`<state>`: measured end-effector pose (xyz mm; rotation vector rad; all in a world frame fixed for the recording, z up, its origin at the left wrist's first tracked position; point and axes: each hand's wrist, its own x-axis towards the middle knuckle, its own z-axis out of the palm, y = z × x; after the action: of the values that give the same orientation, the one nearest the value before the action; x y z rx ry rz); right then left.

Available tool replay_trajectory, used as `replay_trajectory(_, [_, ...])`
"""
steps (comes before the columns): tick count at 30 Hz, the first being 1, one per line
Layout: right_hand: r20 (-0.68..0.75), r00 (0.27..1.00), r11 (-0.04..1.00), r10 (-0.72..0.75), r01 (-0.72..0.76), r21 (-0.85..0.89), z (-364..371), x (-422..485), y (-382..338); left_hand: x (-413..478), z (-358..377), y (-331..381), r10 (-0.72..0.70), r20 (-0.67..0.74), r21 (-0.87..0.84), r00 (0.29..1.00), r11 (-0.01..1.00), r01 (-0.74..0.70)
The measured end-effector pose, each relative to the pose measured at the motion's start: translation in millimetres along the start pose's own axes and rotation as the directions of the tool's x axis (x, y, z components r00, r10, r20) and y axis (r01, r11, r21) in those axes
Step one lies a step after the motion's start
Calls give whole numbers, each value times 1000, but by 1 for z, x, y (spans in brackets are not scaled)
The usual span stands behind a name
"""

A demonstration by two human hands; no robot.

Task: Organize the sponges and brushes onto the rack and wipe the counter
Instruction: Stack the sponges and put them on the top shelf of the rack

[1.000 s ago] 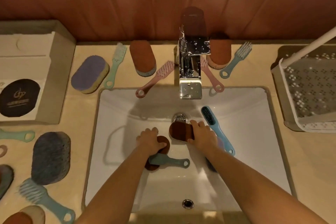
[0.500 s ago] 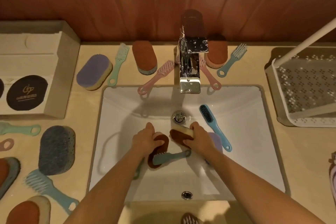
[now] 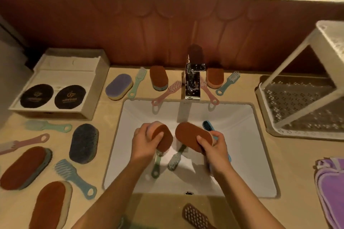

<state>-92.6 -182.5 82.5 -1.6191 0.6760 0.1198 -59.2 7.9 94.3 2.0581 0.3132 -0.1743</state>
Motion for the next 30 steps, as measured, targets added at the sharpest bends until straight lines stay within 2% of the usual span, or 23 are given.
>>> replay_trajectory(2, [15, 1000, 988, 3, -5, 152, -5, -10, -11, -13, -6, 10, -94, 16, -204, 995, 974, 95])
replay_trajectory(3, [13, 1000, 981, -15, 12, 193, -9, -15, -17, -21, -9, 16, -161, 44, -326, 986, 930, 167])
replay_trajectory(6, [-2, 999, 964, -43, 42, 262, -19, -31, -36, -40, -13, 32, -336, 222, -620, 915, 676, 398])
replay_trajectory(8, [19, 998, 953, -67, 58, 298, -28, -45, -50, -51, -14, 43, -403, 317, -727, 859, 479, 493])
replay_trajectory(10, [55, 995, 937, -79, 56, 345, -37, -53, -59, -59, -11, 49, -424, 362, -770, 830, 366, 523])
replay_trajectory(11, [74, 993, 930, -95, 62, 361, -41, -57, -63, -63, -9, 53, -413, 365, -774, 834, 363, 518])
replay_trajectory(14, [124, 981, 932, -152, 100, 348, -47, -65, -68, -72, -2, 57, -347, 348, -762, 871, 436, 479])
replay_trajectory(20, [122, 951, 940, -282, 249, 234, -48, -81, -66, -90, 3, 77, -164, 366, -753, 916, 527, 395])
replay_trajectory(23, [92, 955, 936, -283, 254, 243, -49, -85, -63, -97, 4, 83, -95, 351, -742, 931, 579, 339])
replay_trajectory(25, [122, 958, 937, -261, 221, 271, -52, -87, -63, -101, 6, 85, -60, 357, -731, 932, 604, 318])
replay_trajectory(30, [256, 936, 932, -240, 148, 331, -62, -90, -66, -104, 6, 88, -38, 414, -787, 910, 488, 378])
